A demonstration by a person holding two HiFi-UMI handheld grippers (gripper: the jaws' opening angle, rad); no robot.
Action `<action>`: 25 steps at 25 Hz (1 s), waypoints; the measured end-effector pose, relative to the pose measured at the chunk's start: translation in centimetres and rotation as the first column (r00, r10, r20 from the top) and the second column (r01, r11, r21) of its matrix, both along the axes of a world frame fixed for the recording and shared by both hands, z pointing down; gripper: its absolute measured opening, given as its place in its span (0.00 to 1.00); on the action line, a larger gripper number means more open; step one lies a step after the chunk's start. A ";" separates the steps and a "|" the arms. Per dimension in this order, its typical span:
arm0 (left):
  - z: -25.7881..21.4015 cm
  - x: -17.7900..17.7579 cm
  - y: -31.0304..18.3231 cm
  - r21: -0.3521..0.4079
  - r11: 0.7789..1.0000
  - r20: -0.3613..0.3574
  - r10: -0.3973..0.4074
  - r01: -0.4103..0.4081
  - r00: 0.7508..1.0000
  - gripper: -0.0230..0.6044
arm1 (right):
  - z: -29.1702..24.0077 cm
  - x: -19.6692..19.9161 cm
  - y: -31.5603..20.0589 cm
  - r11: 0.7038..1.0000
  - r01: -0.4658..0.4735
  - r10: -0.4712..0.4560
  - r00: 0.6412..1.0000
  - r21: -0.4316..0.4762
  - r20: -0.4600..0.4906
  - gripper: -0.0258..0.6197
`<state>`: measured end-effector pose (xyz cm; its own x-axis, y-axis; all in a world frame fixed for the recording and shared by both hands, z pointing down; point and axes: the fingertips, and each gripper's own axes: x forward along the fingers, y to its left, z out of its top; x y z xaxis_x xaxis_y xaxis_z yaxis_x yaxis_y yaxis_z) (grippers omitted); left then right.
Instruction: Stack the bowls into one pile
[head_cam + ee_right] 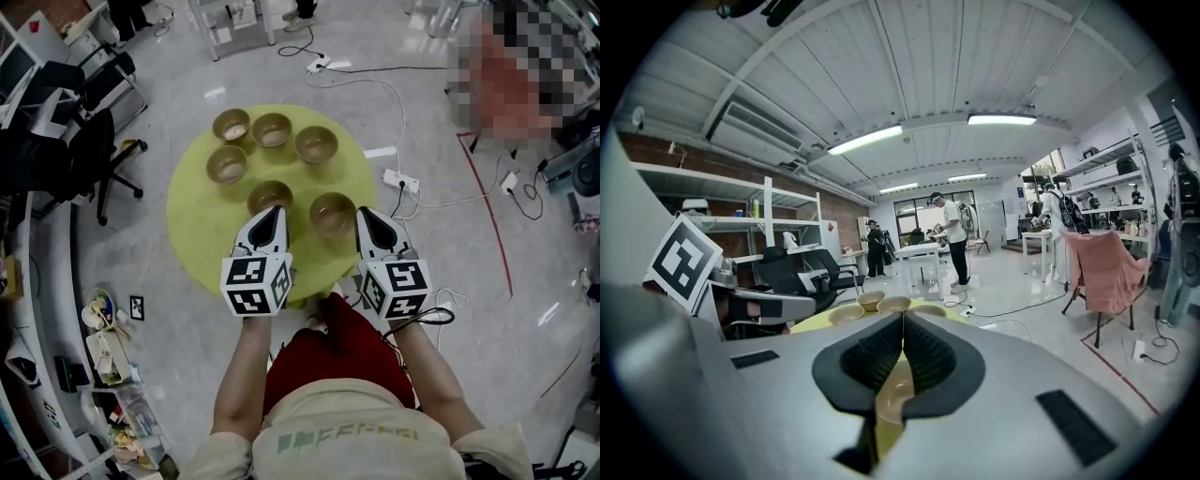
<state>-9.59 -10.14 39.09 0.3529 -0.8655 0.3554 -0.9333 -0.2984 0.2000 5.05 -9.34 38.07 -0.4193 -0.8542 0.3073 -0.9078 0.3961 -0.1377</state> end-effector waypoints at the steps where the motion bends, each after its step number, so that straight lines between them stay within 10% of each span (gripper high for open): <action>1: 0.0 0.0 0.3 0.002 1.000 -0.001 0.003 -0.003 1.000 0.07 | 0.0 0.0 0.3 1.000 -0.001 0.001 1.000 0.001 0.000 0.09; 25: -1.3 -0.1 8.3 0.043 0.999 -0.002 0.007 -0.007 1.000 0.07 | -0.7 -0.3 7.8 0.998 0.044 -0.044 0.999 0.039 -0.010 0.09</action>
<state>-9.66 -1.86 37.82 0.3600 -0.8773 0.3174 -0.9306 -0.3135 0.1889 4.80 -1.49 37.35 -0.4542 -0.8465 0.2779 -0.8905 0.4408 -0.1128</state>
